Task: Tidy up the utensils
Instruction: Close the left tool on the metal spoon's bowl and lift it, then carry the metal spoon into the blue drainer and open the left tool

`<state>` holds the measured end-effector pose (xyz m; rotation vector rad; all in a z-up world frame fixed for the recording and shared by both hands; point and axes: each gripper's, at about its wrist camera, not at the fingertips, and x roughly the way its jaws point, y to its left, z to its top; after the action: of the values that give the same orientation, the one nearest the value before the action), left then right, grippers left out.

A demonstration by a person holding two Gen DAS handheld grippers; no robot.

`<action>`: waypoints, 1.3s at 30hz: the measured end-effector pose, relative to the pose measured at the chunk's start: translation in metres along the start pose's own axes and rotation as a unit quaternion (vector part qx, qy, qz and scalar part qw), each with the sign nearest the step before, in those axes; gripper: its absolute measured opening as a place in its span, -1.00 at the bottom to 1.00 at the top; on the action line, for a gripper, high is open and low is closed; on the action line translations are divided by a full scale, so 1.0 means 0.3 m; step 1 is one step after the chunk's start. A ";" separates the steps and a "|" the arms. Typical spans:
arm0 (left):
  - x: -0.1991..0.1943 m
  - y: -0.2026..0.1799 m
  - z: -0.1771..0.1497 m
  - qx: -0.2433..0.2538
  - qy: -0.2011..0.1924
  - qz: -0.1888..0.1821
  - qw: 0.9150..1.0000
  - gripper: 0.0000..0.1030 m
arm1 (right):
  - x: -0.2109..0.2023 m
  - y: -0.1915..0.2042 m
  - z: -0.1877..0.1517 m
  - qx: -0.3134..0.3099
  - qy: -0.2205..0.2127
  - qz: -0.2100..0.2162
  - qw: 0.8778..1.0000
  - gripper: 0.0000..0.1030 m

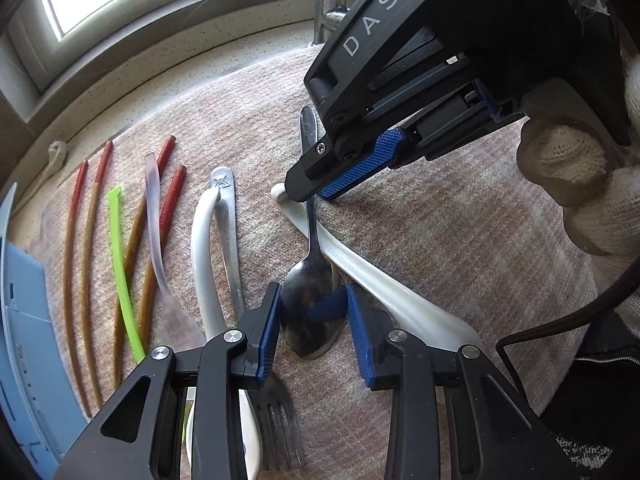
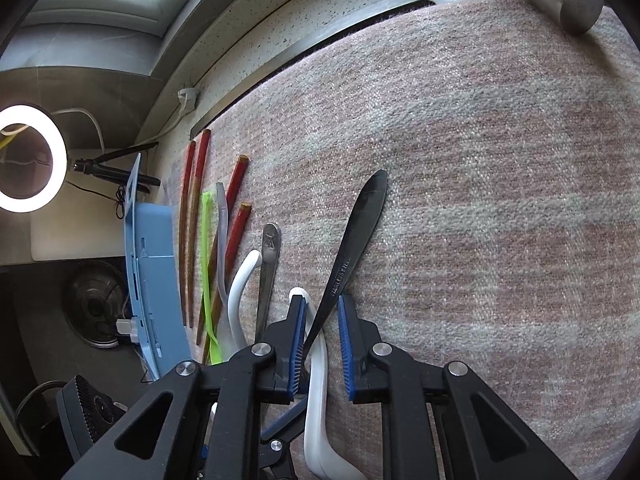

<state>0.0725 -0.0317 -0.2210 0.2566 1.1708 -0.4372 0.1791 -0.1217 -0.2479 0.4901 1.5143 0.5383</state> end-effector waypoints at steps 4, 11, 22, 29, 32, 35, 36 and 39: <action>-0.004 -0.001 0.008 -0.001 -0.002 -0.002 1.000 -0.40 | 0.008 0.018 -0.016 -0.016 -0.004 -0.012 1.000 -0.73; -0.018 0.004 0.001 -0.006 -0.007 -0.002 1.000 -0.41 | 0.005 0.002 -0.014 0.004 -0.004 0.001 1.000 -0.83; -0.072 0.020 -0.005 -0.018 -0.017 -0.006 1.000 -0.41 | -0.042 0.020 -0.025 0.006 -0.011 0.016 1.000 -0.86; -0.149 0.051 -0.006 -0.020 -0.034 0.003 0.999 -0.41 | -0.082 0.072 -0.029 -0.008 -0.018 0.026 0.999 -0.86; -0.198 0.088 -0.016 -0.031 -0.044 0.003 0.999 -0.41 | -0.094 0.127 -0.033 -0.022 -0.022 0.029 0.999 -0.86; -0.248 0.133 -0.035 -0.040 -0.053 0.010 0.998 -0.41 | -0.096 0.200 -0.039 -0.039 -0.025 0.032 0.998 -0.86; -0.266 0.149 -0.044 -0.042 -0.056 0.013 0.997 -0.41 | -0.095 0.222 -0.041 -0.045 -0.025 0.033 0.998 -0.86; -0.322 0.200 -0.079 -0.052 -0.066 0.023 0.996 -0.41 | -0.079 0.306 -0.048 -0.063 -0.024 0.036 0.997 -0.86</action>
<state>0.0495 0.0506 -0.1423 0.1618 1.0536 -0.3463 0.1626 -0.0640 -0.1733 0.4585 1.4117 0.6695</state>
